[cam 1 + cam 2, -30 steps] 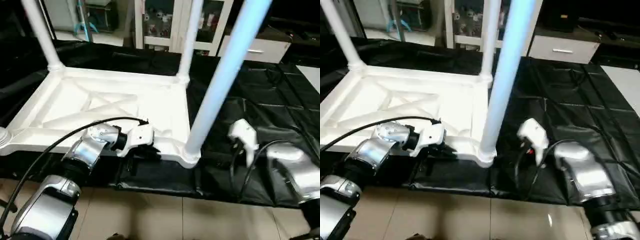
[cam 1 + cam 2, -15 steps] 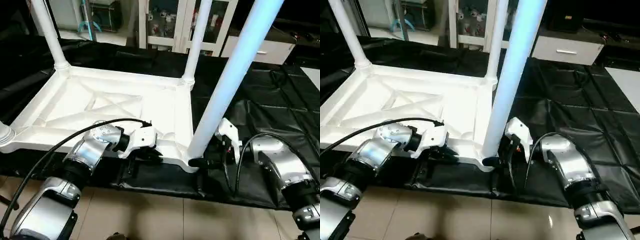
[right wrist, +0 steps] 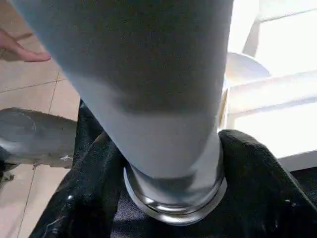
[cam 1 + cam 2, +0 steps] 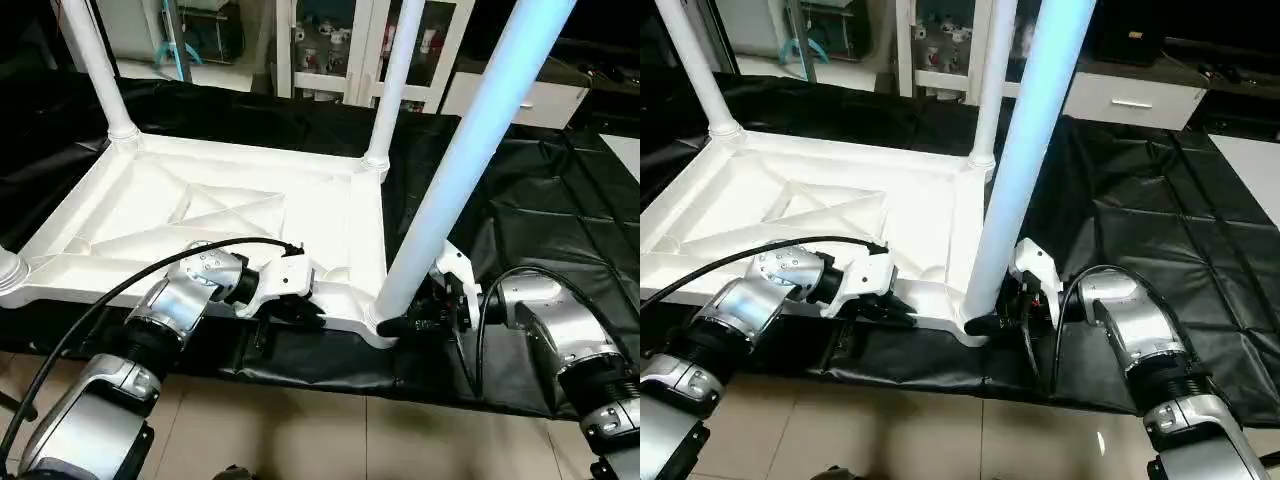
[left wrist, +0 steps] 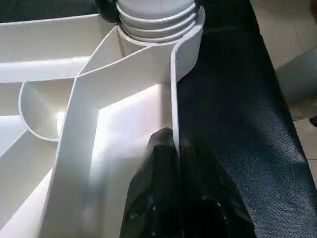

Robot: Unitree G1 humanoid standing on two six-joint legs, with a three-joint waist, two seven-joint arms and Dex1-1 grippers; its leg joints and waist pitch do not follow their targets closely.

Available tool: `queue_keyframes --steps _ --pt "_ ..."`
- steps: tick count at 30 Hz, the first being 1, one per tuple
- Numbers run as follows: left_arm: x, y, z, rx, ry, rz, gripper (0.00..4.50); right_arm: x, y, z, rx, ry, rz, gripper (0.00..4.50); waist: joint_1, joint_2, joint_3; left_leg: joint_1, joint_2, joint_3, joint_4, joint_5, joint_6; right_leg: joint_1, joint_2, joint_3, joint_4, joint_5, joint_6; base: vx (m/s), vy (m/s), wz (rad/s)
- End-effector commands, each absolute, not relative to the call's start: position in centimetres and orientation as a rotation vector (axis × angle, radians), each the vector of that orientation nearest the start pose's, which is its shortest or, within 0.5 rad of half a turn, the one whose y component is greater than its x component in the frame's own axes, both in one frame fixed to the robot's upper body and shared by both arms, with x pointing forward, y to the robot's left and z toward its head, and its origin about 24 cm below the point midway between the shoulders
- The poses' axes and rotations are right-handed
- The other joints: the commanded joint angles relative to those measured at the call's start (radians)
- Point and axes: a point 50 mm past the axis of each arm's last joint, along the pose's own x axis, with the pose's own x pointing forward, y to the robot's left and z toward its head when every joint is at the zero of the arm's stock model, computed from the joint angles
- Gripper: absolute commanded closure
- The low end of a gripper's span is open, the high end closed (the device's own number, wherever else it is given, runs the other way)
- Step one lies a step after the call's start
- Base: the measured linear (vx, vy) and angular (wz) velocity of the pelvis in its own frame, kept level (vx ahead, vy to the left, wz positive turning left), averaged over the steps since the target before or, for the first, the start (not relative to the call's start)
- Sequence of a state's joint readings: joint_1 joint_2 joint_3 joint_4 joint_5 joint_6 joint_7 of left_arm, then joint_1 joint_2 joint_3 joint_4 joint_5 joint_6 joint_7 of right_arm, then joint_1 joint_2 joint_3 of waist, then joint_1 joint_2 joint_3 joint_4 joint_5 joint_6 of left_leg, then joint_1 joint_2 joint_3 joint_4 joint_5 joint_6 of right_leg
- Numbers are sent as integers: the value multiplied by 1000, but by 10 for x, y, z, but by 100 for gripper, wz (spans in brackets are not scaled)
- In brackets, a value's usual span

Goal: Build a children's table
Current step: Rotate leg to tighten

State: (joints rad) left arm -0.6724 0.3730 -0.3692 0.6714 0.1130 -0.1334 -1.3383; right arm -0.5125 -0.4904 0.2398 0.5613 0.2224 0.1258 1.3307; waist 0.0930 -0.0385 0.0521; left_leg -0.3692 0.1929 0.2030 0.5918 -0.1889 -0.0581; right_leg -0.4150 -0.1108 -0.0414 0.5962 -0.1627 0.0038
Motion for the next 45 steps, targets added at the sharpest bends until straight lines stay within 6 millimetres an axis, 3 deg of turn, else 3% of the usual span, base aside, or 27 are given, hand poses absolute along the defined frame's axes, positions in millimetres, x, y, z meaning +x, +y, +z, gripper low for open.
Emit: queue_keyframes --steps 1,5,8,9,12,14,16,17,18,19,20,21,24,29,33,34,36,38,41,43,44,45 --pt "309 116 46 662 454 -1604 450 303 -173 52 -178 438 1344 191 2 -3 -71 15 39 -8 -67 -179 65 49 -31 23 -43 -106 -279 0 0 0" --pt "312 113 45 654 440 -1558 450 312 -174 44 -134 437 1167 193 -3 -4 -66 14 39 -9 -73 -212 50 45 -31 23 -49 -161 -268 0 0 0" --pt "322 106 47 621 422 -1445 450 320 -175 32 -61 469 948 193 -20 -6 -59 19 35 -16 -82 -321 -6 36 -33 24 -68 -343 -211 0 0 0" --pt "323 106 47 620 422 -1442 450 320 -175 32 -59 470 943 193 -22 -6 -60 20 35 -20 -84 -343 -17 36 -35 23 -73 -381 -197 0 0 0" --pt "340 93 52 608 407 -1272 450 327 -168 16 -37 487 678 193 -45 -4 -60 21 32 -28 -87 -393 -50 29 -33 19 -82 -444 -161 0 0 0" --pt "346 88 54 607 404 -1203 450 330 -163 12 -50 484 600 194 -52 -8 -60 18 30 -29 -87 -402 -42 29 -34 19 -89 -461 -145 0 0 0" --pt "362 74 61 571 386 -998 450 336 -148 8 -52 459 455 194 -56 -8 -61 27 26 -29 -82 -419 -41 21 -33 17 -95 -488 -141 0 0 0" --pt "362 74 61 571 386 -998 450 336 -148 8 -52 459 455 194 -60 -6 -62 22 25 -28 -82 -408 -40 22 -34 17 -96 -483 -140 0 0 0" --pt "369 63 67 561 357 -890 450 340 -132 7 -47 437 381 194 -57 -7 -63 22 25 -30 -83 -401 -36 24 -33 16 -96 -476 -139 0 0 0" --pt "371 59 69 559 349 -860 450 341 -127 7 -46 431 360 194 -61 -2 -61 22 27 -27 -83 -401 -42 16 -31 19 -96 -463 -140 0 0 0" --pt "371 58 69 559 346 -858 450 341 -126 8 -45 428 357 194 -60 -4 -63 25 26 -29 -83 -400 -45 18 -30 16 -97 -461 -140 0 0 0" --pt "372 53 71 560 333 -846 450 342 -118 9 -43 412 342 199 -62 -4 -64 17 25 -29 -85 -389 -36 26 -30 15 -95 -436 -142 0 0 0" --pt "372 40 80 595 240 -880 450 346 -98 17 24 346 367 204 -59 -5 -68 14 24 -25 -85 -351 -14 31 -28 17 -88 -329 -160 0 0 0" --pt "370 41 77 628 220 -926 450 344 -99 25 119 299 466 214 -52 -6 -73 9 25 -17 -78 -275 44 42 -28 20 -76 -196 -201 0 0 0" --pt "367 48 69 650 246 -974 450 341 -123 39 138 187 474 169 -46 -6 -76 5 27 -16 -72 -180 86 51 -27 19 -61 -84 -225 0 0 0" --pt "365 53 65 663 264 -996 450 338 -139 47 123 150 476 170 -49 -10 -78 4 28 -16 -70 -156 95 51 -28 19 -54 -53 -237 0 0 0" --pt "364 57 63 674 258 -1025 450 335 -151 52 113 133 487 146 -43 -9 -76 10 30 -14 -68 -138 112 50 -26 19 -55 -29 -250 0 0 0" --pt "360 62 61 672 261 -1084 450 331 -164 59 87 120 544 129 -39 -14 -73 10 30 -11 -69 -166 114 50 -29 19 -60 -80 -254 0 0 0" --pt "351 70 57 694 252 -1225 450 322 -181 70 38 129 687 103 -25 -19 -67 12 32 -13 -72 -210 110 50 -32 21 -70 -170 -228 0 0 0" --pt "345 81 52 702 285 -1295 450 312 -191 76 -34 156 823 82 -18 -16 -65 15 37 -13 -74 -231 103 45 -34 22 -70 -193 -223 0 0 0" --pt "342 84 51 696 295 -1323 450 308 -194 78 -59 173 873 73 -14 -19 -65 10 37 -15 -74 -228 100 51 -35 21 -67 -195 -222 0 0 0" --pt "338 89 49 683 309 -1369 450 300 -199 80 -102 201 950 60 -11 -18 -65 11 38 -14 -74 -223 99 49 -36 23 -68 -191 -221 0 0 0"
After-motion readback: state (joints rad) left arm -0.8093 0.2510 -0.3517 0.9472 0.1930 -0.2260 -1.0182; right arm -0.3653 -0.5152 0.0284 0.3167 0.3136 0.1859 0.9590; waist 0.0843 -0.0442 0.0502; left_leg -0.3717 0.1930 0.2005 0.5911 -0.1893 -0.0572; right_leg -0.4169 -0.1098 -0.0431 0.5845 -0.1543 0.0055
